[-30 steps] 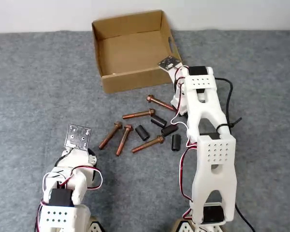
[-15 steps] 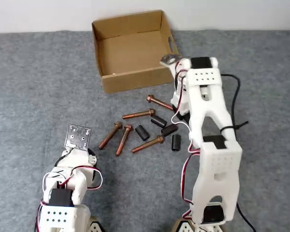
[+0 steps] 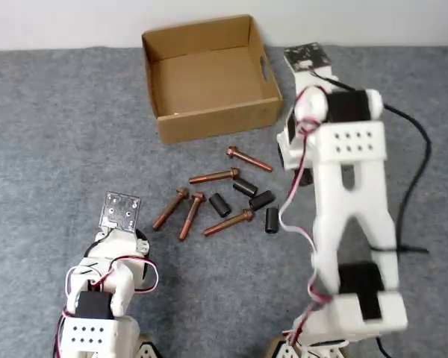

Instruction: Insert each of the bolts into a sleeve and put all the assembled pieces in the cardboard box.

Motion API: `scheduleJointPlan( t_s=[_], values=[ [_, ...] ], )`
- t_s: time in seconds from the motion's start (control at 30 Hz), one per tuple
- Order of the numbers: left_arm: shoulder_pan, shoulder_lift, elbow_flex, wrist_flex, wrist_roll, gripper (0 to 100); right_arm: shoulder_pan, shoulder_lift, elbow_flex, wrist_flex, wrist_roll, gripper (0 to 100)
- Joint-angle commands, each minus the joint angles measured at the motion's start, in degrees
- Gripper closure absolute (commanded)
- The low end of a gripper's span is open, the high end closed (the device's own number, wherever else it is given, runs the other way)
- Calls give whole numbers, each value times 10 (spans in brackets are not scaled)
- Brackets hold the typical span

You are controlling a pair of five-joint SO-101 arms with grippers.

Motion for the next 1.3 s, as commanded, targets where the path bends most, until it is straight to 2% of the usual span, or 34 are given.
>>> scheduleJointPlan(
  t_s=[0.0,0.37,0.47,0.57,0.67,0.8,0.93,1.1,1.17,1.27],
  values=[
    [-3,-5,-2,-15,-4,994,11,-109,61,23,-40,991],
    [36,-5,-2,-13,-3,994,16,-338,255,23,-169,991],
    [16,-5,-22,-10,-2,994,49,-400,308,22,-169,991],
    [-18,-1,-86,33,-2,994,84,-451,356,22,-164,991],
    [-19,0,-174,97,-2,993,103,-495,395,22,-139,991],
    [-19,13,-251,107,-3,993,107,-538,424,22,-135,991],
    [-19,125,-331,134,-4,993,107,-560,444,22,-135,991],
    [-19,366,-524,258,-8,992,108,-567,451,23,-138,991],
    [-13,467,-603,312,-42,992,108,-573,451,23,-137,991],
    [0,602,-701,375,-146,992,108,-577,451,23,-136,991]
  ],
)
